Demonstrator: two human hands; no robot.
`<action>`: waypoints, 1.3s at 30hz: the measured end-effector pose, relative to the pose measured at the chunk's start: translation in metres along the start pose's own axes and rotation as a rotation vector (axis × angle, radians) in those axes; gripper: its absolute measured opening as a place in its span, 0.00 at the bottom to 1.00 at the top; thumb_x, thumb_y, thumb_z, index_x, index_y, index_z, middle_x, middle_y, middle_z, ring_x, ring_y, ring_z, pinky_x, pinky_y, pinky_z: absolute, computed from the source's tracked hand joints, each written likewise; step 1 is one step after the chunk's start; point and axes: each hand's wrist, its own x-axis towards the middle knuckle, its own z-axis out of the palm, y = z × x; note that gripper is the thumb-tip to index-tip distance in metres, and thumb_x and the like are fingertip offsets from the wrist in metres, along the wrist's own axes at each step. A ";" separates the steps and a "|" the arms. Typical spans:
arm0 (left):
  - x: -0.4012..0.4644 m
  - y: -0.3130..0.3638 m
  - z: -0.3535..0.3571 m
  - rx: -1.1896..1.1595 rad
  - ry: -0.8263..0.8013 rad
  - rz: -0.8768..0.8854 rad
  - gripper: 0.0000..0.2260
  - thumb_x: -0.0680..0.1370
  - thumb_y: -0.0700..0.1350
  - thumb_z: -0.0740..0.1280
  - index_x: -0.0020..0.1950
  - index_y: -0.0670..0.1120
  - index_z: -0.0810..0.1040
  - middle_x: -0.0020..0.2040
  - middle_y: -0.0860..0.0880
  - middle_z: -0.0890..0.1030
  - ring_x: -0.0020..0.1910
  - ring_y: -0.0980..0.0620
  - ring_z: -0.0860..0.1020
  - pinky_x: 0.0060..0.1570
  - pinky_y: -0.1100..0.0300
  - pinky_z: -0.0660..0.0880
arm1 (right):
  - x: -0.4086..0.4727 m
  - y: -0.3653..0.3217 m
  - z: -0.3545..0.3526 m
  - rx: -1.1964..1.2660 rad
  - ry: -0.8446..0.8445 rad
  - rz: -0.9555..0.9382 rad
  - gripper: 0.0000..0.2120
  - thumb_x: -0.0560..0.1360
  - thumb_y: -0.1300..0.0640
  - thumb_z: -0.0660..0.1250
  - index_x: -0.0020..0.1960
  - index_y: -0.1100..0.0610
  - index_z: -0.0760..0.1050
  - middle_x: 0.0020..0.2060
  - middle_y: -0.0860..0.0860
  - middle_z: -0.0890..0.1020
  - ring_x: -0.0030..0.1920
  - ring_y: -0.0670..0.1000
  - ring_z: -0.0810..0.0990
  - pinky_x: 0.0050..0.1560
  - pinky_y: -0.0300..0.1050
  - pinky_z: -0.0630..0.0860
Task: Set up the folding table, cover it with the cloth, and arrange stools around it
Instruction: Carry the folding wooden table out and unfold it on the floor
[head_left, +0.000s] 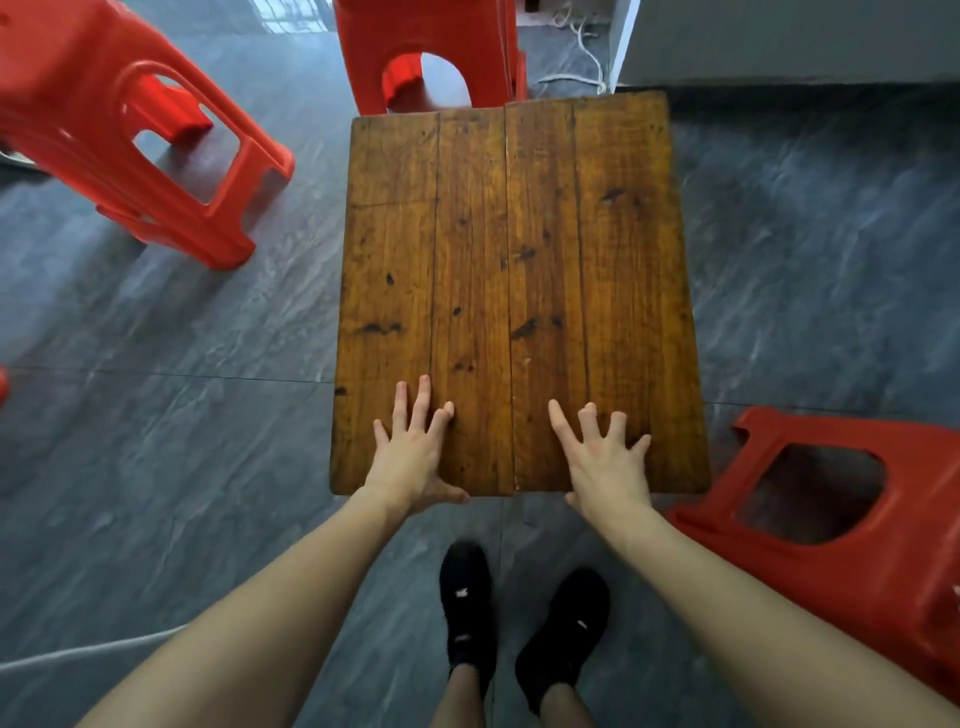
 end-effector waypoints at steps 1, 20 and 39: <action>-0.002 -0.001 0.001 0.004 0.022 0.004 0.56 0.62 0.68 0.75 0.78 0.53 0.45 0.78 0.47 0.32 0.75 0.39 0.31 0.72 0.31 0.48 | 0.001 -0.001 0.000 -0.018 -0.009 0.005 0.55 0.69 0.48 0.75 0.77 0.49 0.35 0.72 0.60 0.54 0.68 0.67 0.59 0.61 0.72 0.69; -0.009 -0.014 0.043 0.218 0.191 0.114 0.47 0.76 0.36 0.65 0.76 0.46 0.28 0.75 0.37 0.28 0.72 0.32 0.28 0.68 0.28 0.40 | 0.000 -0.026 0.020 -0.024 0.057 0.155 0.57 0.71 0.63 0.71 0.75 0.50 0.25 0.75 0.63 0.32 0.74 0.70 0.36 0.66 0.78 0.55; -0.156 -0.124 0.083 0.420 0.180 0.149 0.54 0.72 0.41 0.72 0.76 0.49 0.28 0.77 0.40 0.32 0.76 0.36 0.34 0.72 0.34 0.53 | -0.144 -0.180 0.056 0.048 -0.008 0.192 0.53 0.74 0.59 0.69 0.76 0.54 0.27 0.75 0.67 0.37 0.74 0.73 0.42 0.64 0.77 0.60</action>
